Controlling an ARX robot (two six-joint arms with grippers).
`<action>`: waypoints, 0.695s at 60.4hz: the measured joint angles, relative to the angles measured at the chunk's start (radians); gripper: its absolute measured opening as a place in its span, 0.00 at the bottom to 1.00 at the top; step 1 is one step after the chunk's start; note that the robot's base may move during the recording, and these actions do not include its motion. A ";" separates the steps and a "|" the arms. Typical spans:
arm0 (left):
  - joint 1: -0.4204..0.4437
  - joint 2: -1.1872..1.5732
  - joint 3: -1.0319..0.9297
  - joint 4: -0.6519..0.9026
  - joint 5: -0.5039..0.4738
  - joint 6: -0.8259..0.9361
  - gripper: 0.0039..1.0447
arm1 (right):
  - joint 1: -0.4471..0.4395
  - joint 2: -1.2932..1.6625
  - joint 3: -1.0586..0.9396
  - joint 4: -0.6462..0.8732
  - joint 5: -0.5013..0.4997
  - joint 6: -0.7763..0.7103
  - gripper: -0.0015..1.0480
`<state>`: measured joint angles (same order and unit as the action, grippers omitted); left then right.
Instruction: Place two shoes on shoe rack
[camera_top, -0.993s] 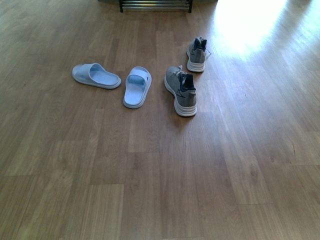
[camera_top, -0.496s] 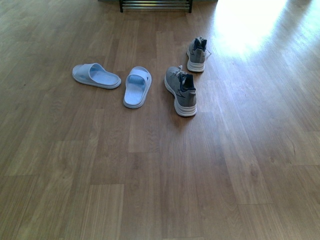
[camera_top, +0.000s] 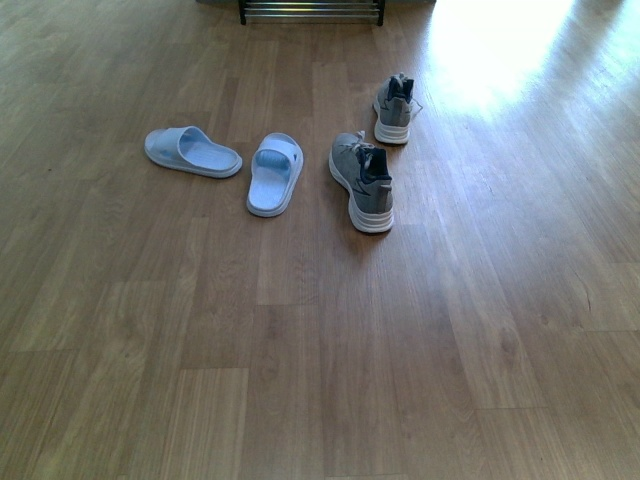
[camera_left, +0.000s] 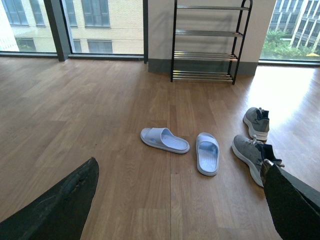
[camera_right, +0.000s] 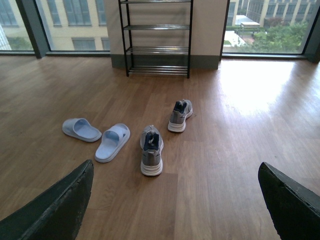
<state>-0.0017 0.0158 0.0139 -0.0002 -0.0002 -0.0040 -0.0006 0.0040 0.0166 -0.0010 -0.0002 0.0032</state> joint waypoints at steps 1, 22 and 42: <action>0.000 0.000 0.000 0.000 0.000 0.000 0.91 | 0.000 0.000 0.000 0.000 0.000 0.000 0.91; 0.000 0.000 0.000 0.000 0.000 0.000 0.91 | 0.000 0.000 0.000 0.000 0.000 0.000 0.91; 0.000 0.000 0.000 0.000 0.000 0.000 0.91 | 0.000 0.000 0.000 0.000 0.000 0.000 0.91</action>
<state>-0.0017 0.0158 0.0139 -0.0006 -0.0002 -0.0040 -0.0006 0.0040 0.0166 -0.0010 -0.0002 0.0032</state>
